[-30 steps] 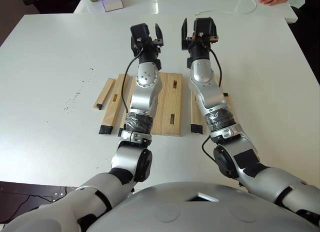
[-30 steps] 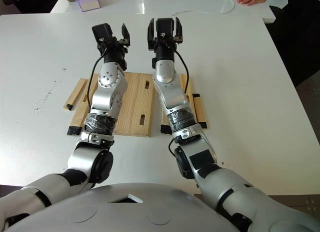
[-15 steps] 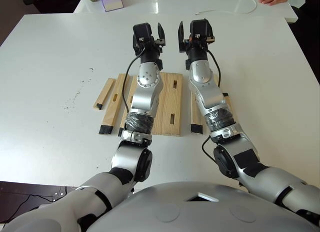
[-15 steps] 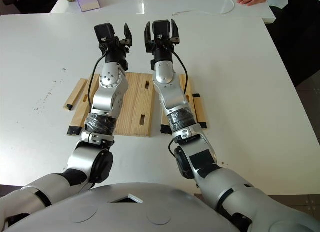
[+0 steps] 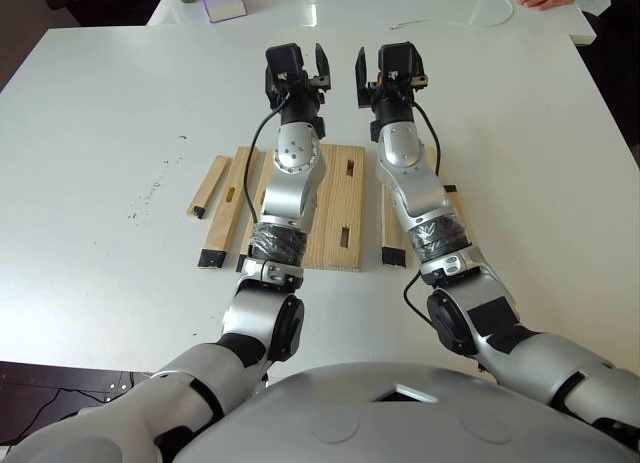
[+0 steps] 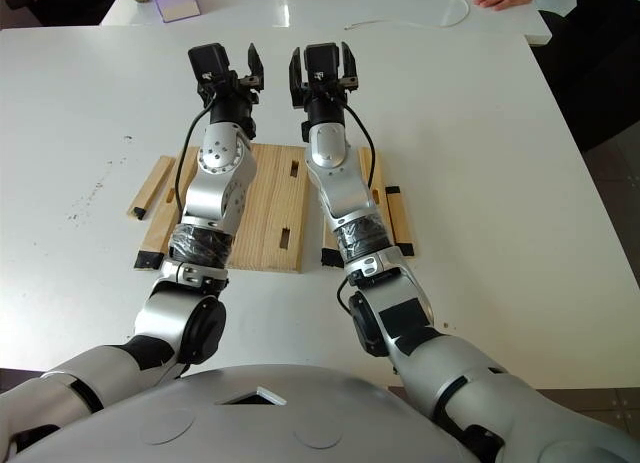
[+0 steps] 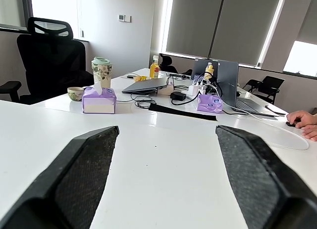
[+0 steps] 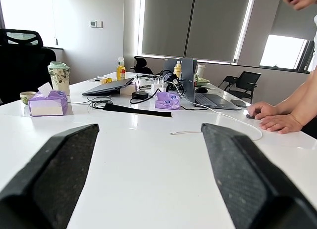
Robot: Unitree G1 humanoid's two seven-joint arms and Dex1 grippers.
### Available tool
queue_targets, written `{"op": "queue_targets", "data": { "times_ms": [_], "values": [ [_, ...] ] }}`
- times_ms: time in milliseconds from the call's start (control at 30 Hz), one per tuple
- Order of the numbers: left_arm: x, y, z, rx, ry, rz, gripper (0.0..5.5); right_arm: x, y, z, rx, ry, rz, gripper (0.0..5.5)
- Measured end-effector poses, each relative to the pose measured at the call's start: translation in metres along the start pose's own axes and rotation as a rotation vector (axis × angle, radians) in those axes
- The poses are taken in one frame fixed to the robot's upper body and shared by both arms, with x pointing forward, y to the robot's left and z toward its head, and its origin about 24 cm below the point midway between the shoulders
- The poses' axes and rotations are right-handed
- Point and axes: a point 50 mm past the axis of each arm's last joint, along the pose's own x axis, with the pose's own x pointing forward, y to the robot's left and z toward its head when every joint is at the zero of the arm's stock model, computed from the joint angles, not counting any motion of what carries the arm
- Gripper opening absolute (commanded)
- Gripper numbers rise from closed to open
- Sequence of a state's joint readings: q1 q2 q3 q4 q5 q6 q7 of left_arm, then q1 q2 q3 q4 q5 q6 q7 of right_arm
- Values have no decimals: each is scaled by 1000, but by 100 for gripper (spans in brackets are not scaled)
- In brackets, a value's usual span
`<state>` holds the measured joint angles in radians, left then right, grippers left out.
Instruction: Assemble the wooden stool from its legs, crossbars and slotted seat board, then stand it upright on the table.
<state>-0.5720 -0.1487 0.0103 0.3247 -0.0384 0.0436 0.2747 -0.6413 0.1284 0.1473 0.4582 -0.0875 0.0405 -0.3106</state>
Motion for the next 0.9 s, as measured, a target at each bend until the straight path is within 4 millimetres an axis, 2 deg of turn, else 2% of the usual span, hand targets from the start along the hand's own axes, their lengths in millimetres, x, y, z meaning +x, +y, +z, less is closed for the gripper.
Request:
{"op": "queue_targets", "data": {
  "times_ms": [300,500,633,733,833,900],
  "values": [
    [0,-1,0,1,6,-15,363,0,-1,-1,0,3,-8,383],
    [3,3,-3,-15,21,-17,363,1,-8,-1,17,6,-64,383],
    [3,2,1,-26,-9,-32,363,2,-13,6,39,-15,-88,383],
    [1,3,17,-45,-46,-70,363,3,-16,12,73,-7,-77,383],
    [-9,31,26,-46,-38,-72,363,-1,-19,21,124,-9,-32,383],
    [-20,73,27,-2,15,-46,363,-9,-25,20,172,9,-32,383]
  ]
}}
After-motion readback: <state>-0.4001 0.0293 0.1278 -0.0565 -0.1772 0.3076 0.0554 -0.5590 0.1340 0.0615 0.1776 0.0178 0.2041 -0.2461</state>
